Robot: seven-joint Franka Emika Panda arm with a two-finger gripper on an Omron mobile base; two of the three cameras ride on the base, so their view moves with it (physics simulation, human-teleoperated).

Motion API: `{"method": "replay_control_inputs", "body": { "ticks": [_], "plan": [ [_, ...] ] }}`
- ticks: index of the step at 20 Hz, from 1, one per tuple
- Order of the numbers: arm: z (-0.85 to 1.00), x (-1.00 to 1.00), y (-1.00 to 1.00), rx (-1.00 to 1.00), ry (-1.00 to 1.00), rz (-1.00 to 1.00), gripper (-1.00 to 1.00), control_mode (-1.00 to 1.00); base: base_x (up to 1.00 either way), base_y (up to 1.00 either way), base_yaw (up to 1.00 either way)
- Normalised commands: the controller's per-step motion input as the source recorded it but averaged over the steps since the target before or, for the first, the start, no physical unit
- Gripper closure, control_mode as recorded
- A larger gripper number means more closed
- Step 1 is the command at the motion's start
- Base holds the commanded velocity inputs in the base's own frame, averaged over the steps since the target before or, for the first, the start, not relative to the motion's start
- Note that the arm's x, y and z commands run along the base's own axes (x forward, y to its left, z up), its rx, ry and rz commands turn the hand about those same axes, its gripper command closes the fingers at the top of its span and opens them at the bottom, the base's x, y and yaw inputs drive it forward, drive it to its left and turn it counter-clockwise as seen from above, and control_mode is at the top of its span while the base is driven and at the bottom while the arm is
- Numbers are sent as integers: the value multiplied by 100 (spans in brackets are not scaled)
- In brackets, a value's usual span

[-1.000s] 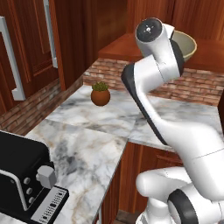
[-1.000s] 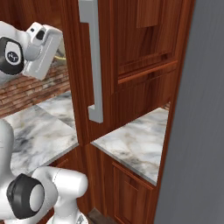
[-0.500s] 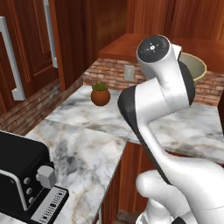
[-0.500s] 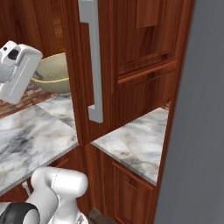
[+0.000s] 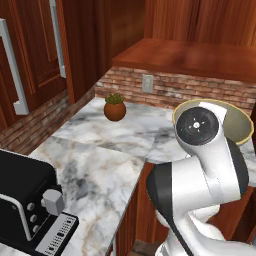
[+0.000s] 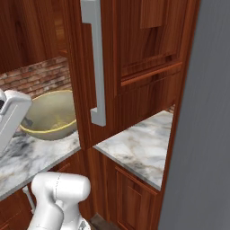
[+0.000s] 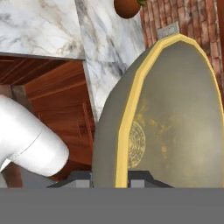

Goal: Pick up the bowls from the cabinet and place each bowl in front of a stool on the dining counter.

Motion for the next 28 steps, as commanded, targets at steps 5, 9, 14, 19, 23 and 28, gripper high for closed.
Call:
{"method": "replay_control_inputs", "body": {
  "ticks": [5, 9, 14, 19, 23, 28],
  "plan": [
    [-57, -65, 10, 4, 0, 0, 100, -100, 0, 0, 0],
    [-4, -6, 2, 0, 0, 0, 100, -100, 0, 0, 0],
    [0, -1, 0, 0, 0, 0, 100, -100, 0, 0, 0],
    [-5, -18, 0, 0, 0, 0, 100, 100, -57, 0, 0],
    [0, 0, 0, 0, 0, 0, 100, 100, -87, 0, 0],
    [0, 0, 0, 0, 0, 0, 100, 100, -55, -3, -10]
  ]
}}
